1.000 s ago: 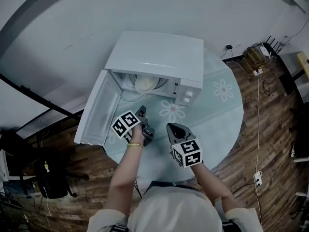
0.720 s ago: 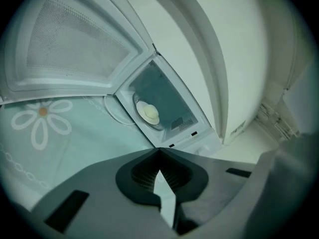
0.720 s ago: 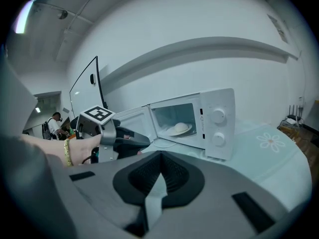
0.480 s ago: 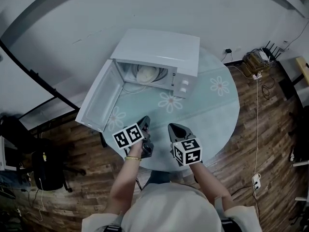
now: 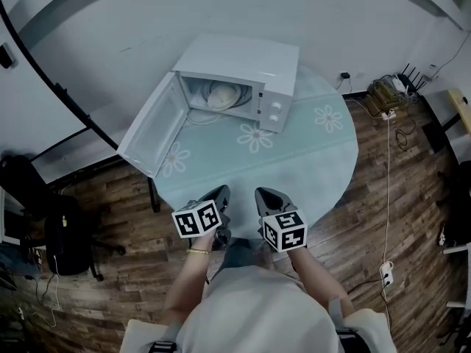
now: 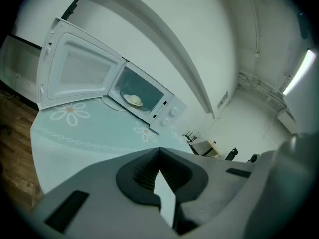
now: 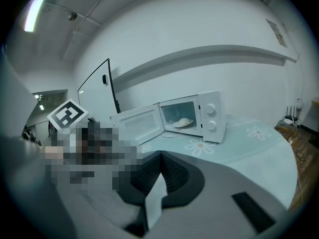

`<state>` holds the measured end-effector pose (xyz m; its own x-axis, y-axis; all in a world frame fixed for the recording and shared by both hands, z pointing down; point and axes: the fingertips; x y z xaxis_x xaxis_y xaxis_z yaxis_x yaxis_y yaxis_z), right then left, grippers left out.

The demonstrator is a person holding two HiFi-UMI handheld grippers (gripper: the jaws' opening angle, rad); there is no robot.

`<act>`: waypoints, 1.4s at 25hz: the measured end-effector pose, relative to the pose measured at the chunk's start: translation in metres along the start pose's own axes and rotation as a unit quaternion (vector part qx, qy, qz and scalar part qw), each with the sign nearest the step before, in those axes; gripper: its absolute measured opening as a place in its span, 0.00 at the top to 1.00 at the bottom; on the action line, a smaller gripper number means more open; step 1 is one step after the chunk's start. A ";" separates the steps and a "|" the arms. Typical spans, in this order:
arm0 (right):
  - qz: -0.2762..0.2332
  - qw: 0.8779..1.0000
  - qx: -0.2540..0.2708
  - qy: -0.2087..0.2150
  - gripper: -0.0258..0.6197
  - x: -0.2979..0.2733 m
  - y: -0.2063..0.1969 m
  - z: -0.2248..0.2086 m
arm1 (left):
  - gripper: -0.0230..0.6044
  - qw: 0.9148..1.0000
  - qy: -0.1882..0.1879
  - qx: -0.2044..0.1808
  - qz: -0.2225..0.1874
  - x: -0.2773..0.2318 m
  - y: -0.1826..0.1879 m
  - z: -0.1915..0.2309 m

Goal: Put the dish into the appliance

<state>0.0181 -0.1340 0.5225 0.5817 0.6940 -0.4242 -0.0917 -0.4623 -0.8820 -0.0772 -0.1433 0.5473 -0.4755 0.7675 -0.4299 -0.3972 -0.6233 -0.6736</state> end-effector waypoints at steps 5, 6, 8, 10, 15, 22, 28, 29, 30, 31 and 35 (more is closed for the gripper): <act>-0.006 1.000 0.000 0.006 0.95 0.028 -0.010 0.011 | 0.94 1.000 0.003 -0.017 0.005 0.026 -0.024 -0.014; -0.008 1.000 -0.002 0.007 0.95 0.032 -0.012 0.013 | 0.94 1.000 0.003 -0.020 0.006 0.030 -0.028 -0.016; -0.009 1.000 -0.004 0.010 0.95 0.039 -0.016 0.017 | 0.94 1.000 0.003 -0.020 0.007 0.038 -0.036 -0.018; -0.007 1.000 -0.003 0.012 0.95 0.045 -0.020 0.022 | 0.94 1.000 0.003 -0.017 0.007 0.045 -0.043 -0.020; -0.005 1.000 0.004 0.013 0.95 0.055 -0.025 0.028 | 0.94 1.000 0.001 -0.013 0.006 0.055 -0.051 -0.026; -0.010 1.000 0.011 0.020 0.95 0.061 -0.023 0.036 | 0.94 1.000 -0.002 -0.012 -0.002 0.060 -0.050 -0.031; -0.015 0.999 0.021 0.023 0.95 0.062 -0.018 0.041 | 0.94 1.000 -0.001 -0.008 -0.007 0.062 -0.049 -0.033; -0.016 0.999 0.021 0.023 0.95 0.063 -0.018 0.041 | 0.94 1.000 0.000 -0.010 -0.007 0.063 -0.049 -0.033; -0.016 0.999 0.021 0.023 0.95 0.063 -0.018 0.042 | 0.94 1.000 0.001 -0.013 -0.007 0.063 -0.049 -0.033; -0.017 0.999 0.021 0.023 0.95 0.063 -0.018 0.042 | 0.94 1.000 0.002 -0.016 -0.007 0.064 -0.050 -0.033; -0.017 0.999 0.019 0.023 0.95 0.061 -0.019 0.043 | 0.94 1.000 0.004 -0.020 -0.007 0.062 -0.049 -0.031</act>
<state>0.0205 -0.0593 0.5046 0.6222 0.6822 -0.3841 -0.1016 -0.4161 -0.9036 -0.0627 -0.0600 0.5349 -0.4648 0.7767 -0.4251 -0.3722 -0.6070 -0.7021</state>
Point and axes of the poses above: the fingertips, and each gripper's own axes: x backward along the fingers, z to its left, y out of its top, and after that the axes turned 2 degrees about -y, right-handed
